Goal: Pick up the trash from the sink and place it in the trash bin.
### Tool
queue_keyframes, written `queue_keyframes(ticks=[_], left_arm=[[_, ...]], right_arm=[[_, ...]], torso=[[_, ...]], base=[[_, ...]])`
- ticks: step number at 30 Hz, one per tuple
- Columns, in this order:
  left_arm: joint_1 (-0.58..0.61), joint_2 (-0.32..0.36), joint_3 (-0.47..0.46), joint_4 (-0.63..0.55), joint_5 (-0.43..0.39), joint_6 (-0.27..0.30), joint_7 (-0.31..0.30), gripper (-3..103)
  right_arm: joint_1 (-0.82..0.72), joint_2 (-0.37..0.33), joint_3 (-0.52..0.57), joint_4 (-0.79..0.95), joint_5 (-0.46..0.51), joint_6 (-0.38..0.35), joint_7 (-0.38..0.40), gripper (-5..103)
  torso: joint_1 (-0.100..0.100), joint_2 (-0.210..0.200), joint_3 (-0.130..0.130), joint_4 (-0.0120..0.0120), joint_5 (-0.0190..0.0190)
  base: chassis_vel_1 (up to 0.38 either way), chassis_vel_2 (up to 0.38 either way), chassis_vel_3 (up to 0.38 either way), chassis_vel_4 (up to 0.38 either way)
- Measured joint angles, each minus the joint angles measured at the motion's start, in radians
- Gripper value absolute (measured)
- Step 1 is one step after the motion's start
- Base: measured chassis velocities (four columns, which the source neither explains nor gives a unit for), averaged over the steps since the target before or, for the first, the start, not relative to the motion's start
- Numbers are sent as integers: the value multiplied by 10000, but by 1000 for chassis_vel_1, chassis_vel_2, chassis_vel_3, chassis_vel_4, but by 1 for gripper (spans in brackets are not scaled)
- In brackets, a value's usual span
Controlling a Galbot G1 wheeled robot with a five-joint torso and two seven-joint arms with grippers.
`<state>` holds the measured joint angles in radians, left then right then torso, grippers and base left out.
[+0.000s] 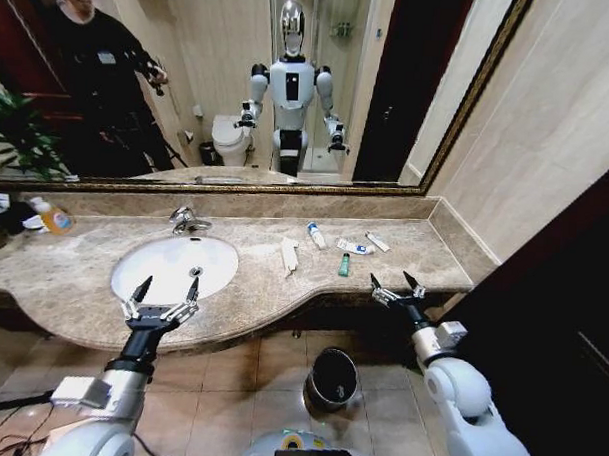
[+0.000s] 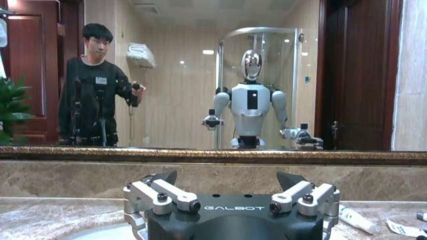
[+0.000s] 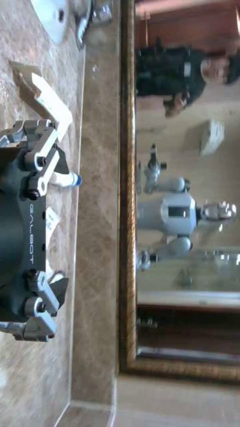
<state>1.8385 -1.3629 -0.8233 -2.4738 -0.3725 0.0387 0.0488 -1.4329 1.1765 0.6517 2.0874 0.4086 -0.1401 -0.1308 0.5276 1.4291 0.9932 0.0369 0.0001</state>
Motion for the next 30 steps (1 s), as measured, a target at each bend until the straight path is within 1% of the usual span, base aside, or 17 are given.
queue_keyframes(ticks=[1, 3, 13, 18, 20, 24, 25, 26, 30], left_arm=[[0, 0, 0, 0, 0, 0, 0, 100], [0, 0, 0, 0, 0, 0, 0, 100], [0, 0, 0, 0, 0, 0, 0, 100], [0, 0, 0, 0, 0, 0, 0, 100], [0, 0, 0, 0, 0, 0, 0, 100], [0, 0, 0, 0, 0, 0, 0, 100], [0, 0, 0, 0, 0, 0, 0, 100], [0, -1, 0, 0, 0, 0, 0, 100], [0, 0, 0, 0, 0, 0, 0, 100]], right_arm=[[107, -209, 5, -29, 130, -14, -35, 100], [211, -395, 52, -31, 262, -67, -28, 100], [512, -751, 27, -237, 744, -306, -49, 100], [731, -1117, 26, -258, 1364, -719, 59, 100], [748, -1150, 17, -255, 1410, -764, 114, 100], [782, -1093, -229, 47, 1643, -1358, 1185, 100], [782, -1093, -229, 47, 1643, -1358, 1185, 100], [806, -986, -339, 151, 1644, -1485, 1500, 100], [907, -775, -475, 196, 1462, -1636, 1773, 100]], torso=[[0, 0, 0, 0, 0], [0, 0, 0, 0, -1], [0, 0, 0, 0, 0], [0, 0, 0, 0, -1], [0, 0, -1, 0, -1], [0, 0, -1, -1, -1], [0, 0, -1, -1, -1], [0, 0, -1, 0, -1], [-1, 0, -1, 0, -2]], base=[[0, 0, 0, 0], [0, 0, 0, 0], [0, 0, 0, 0], [0, 0, 0, 0], [0, 0, 0, 0], [0, 0, 0, 0], [0, 0, 0, 0], [0, 0, 0, 0], [0, 0, 0, 0]])
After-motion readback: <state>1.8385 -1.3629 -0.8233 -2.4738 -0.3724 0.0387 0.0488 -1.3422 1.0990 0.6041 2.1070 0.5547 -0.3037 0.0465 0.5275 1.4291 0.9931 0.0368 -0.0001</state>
